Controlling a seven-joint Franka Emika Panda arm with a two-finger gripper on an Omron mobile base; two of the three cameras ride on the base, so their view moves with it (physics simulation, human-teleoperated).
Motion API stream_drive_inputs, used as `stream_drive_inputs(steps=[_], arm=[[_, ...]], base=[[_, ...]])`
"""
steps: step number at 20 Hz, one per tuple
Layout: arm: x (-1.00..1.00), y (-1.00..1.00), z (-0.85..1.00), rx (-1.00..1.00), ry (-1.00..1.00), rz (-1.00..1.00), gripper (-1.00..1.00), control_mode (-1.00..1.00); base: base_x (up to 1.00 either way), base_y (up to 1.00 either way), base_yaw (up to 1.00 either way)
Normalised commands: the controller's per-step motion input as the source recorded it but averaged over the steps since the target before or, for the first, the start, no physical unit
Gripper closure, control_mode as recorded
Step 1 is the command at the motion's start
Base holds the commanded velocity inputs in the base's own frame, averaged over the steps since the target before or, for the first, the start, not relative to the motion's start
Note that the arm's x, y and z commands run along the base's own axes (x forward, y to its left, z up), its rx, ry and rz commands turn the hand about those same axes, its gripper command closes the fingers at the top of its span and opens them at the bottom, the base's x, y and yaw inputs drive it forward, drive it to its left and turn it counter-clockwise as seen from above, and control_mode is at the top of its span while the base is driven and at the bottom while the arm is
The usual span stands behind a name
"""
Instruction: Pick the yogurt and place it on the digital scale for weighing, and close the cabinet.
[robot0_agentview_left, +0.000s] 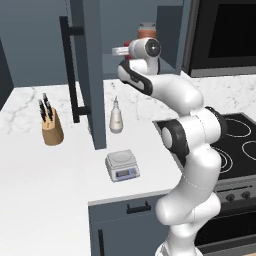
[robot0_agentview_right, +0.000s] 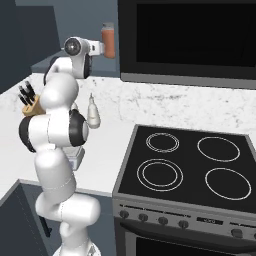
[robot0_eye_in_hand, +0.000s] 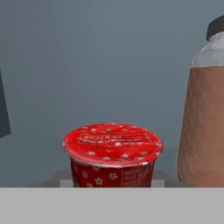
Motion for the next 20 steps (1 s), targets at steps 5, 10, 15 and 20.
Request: stream_drive_inputs(steps=[5,10,15,20], arm=[[-0.63,0.00,0.00,0.00,-0.06,0.00,1.00,-1.00],[-0.99,0.00,0.00,0.00,-0.15,0.00,1.00,-1.00],[-1.00,0.00,0.00,0.01,-0.06,0.00,1.00,-1.00],[-1.00,0.00,0.00,0.00,0.00,0.00,1.00,-1.00]], base=[[0.00,0.00,0.00],[0.00,0.00,0.00],[0.00,0.00,0.00],[0.00,0.00,0.00]])
